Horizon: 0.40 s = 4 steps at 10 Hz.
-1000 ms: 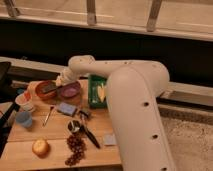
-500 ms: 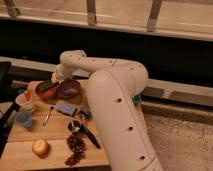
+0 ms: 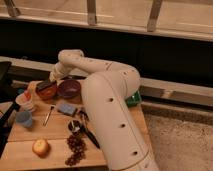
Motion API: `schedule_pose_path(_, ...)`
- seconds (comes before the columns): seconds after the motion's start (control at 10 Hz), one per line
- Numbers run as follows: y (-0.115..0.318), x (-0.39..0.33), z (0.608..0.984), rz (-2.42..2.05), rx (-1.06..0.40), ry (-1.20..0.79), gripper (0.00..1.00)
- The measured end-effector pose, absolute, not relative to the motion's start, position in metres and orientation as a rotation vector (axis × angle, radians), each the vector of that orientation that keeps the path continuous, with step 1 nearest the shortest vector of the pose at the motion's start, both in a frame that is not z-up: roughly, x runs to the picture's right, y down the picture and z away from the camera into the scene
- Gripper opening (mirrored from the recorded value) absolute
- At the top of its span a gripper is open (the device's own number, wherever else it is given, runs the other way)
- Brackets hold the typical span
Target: Place eraser in red bowl
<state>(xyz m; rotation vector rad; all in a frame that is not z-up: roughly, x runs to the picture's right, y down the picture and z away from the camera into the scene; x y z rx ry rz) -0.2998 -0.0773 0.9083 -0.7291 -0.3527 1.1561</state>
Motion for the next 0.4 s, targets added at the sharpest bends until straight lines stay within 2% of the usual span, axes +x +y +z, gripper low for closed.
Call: schedule_pose_path(0.4,-0.0770,-0.3007,0.9078,1.155,-0.731,-0.354,0.79)
